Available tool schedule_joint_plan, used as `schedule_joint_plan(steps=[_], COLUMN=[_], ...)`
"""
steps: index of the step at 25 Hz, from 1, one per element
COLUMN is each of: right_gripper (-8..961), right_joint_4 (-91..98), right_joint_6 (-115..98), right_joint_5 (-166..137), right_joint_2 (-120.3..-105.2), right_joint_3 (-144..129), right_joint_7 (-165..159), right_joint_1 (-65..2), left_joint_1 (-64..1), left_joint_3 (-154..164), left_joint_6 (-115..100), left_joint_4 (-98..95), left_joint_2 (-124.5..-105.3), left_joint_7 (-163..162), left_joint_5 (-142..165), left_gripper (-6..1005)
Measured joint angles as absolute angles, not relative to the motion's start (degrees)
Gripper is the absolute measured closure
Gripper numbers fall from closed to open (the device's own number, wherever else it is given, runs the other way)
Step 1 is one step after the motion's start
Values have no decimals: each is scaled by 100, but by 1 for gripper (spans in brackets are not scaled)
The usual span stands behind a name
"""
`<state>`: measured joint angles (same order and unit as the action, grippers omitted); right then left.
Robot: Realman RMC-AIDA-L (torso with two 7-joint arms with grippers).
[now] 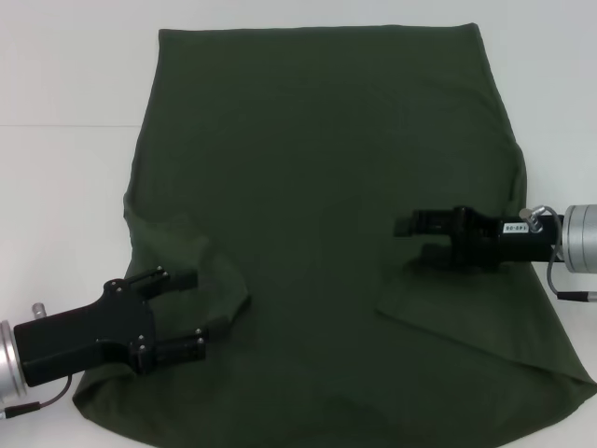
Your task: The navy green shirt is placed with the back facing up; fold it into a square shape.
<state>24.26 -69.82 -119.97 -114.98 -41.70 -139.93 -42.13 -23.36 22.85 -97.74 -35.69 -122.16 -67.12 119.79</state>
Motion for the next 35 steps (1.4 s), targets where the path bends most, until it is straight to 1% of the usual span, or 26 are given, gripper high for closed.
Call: schedule_joint_plan(steps=[4,8,15,21,23,26,35], right_gripper=[171,171,170,171,171,171,172], right_joint_4=[2426,2432,2654,2598,2573,2443,2057], right_joint_6=[-7082,-7150,-7764,-8131,-8132,-8055,-7182], right_joint_5=[-11996,-11997,-11554,-10986,-11015,-11168,-11909], right_joint_2=[-11494,-11441,-11366,-11149,-11140,-11181,-11227], right_joint_3=[-4016,-3922,-2663,-2202,-2231,-2288,-2357], right_joint_7=[-13920,-13901,-13018,-12946,-13038,-13081,-13245], right_joint_1=[-4204,-4065,-3169,-2377,-2310,-2354,-2965], left_joint_1=[-2337,-2332,-2334,-2347,-2347,-2347,-2364], left_joint_3=[2285,2284,2286,2285,2285,2287,2303], left_joint_6=[-9775,-9781,-9777,-9782,-9782,-9785,-9815], left_joint_4=[-3565,-3551,-3541,-3541,-3541,-3542,-3542], left_joint_2=[-12212,-12209,-12208,-12209,-12219,-12229,-12234], left_joint_7=[-6714,-6715,-6715,-6722,-6723,-6724,-6698], left_joint_5=[11979,11979,11971,11966,11963,11962,11961], left_gripper=[122,122,122,122,122,122,122])
